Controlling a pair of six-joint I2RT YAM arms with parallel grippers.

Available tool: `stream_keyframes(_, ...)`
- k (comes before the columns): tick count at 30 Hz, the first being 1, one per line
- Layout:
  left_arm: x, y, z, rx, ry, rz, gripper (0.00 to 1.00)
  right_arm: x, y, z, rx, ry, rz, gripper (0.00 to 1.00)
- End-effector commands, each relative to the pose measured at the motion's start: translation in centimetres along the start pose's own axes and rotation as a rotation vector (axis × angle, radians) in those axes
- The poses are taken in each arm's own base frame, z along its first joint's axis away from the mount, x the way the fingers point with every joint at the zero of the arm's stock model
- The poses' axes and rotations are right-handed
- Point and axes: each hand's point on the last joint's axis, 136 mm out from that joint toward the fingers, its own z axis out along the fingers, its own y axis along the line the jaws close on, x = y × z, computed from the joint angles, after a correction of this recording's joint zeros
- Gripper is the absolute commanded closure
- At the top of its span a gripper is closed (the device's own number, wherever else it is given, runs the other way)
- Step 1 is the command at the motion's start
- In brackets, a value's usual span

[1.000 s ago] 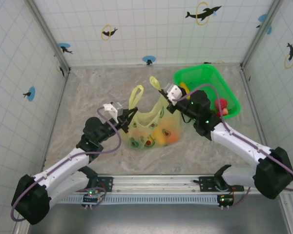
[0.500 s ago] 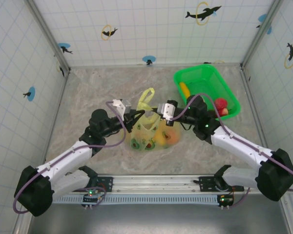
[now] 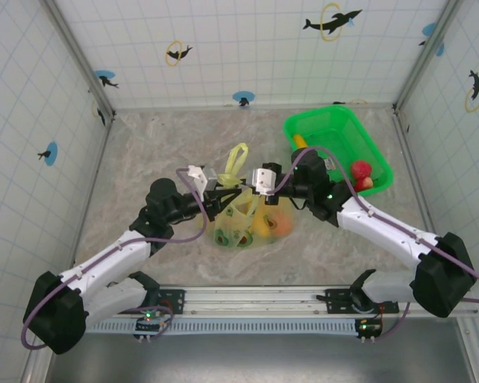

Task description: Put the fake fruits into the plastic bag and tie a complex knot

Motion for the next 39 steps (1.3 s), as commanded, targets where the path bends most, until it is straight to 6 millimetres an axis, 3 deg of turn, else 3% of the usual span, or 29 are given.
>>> stream_keyframes(1, -1.6, -1.1, -0.1, 0.041, -0.027, 0.048, 0.73, -1.1, -0.2, 0.1, -0.017, -0.003, -0.025, 1.00)
stream_keyframes(7, -1.7, -1.5, -0.2, 0.057, -0.030, 0.065, 0.68, -0.7, 0.7, 0.4, -0.064, 0.043, -0.043, 1.00)
stream_keyframes(13, -1.8, -1.7, -0.3, 0.065, -0.033, 0.077, 0.88, -0.8, 0.8, 0.6, -0.070, 0.053, -0.053, 1.00)
stream_keyframes(17, -1.8, -1.8, -0.3, 0.072, -0.032, 0.082, 0.92, -0.6, 1.0, 0.7, -0.079, 0.067, -0.058, 1.00)
stream_keyframes(19, -1.8, -1.8, -0.3, 0.076, -0.032, 0.083, 0.88, -0.6, 1.0, 0.8, -0.083, 0.072, -0.063, 1.00)
stream_keyframes(21, -1.9, -1.8, -0.3, 0.074, -0.033, 0.086, 0.76, -0.8, 1.1, 0.7, -0.098, 0.067, -0.070, 1.00)
stream_keyframes(24, -1.9, -1.8, -0.3, 0.073, -0.036, 0.086, 0.70, -1.2, 1.4, 0.7, -0.115, 0.055, -0.070, 1.00)
stream_keyframes(27, -1.9, -1.9, -0.3, 0.079, -0.038, 0.083, 0.70, -1.3, 1.5, 0.8, -0.132, 0.054, -0.068, 1.00)
stream_keyframes(34, -1.9, -2.0, -0.4, 0.081, -0.043, 0.092, 0.84, -0.7, 1.9, 0.9, -0.151, 0.076, -0.069, 1.00)
stream_keyframes(36, -1.8, -1.9, -0.4, 0.077, -0.044, 0.089, 0.83, -0.6, 1.9, 0.8, -0.148, 0.082, -0.072, 1.00)
stream_keyframes(39, -2.0, -1.8, -0.5, 0.065, -0.051, 0.091, 0.72, -0.7, 1.9, 0.5, -0.146, 0.077, -0.074, 1.00)
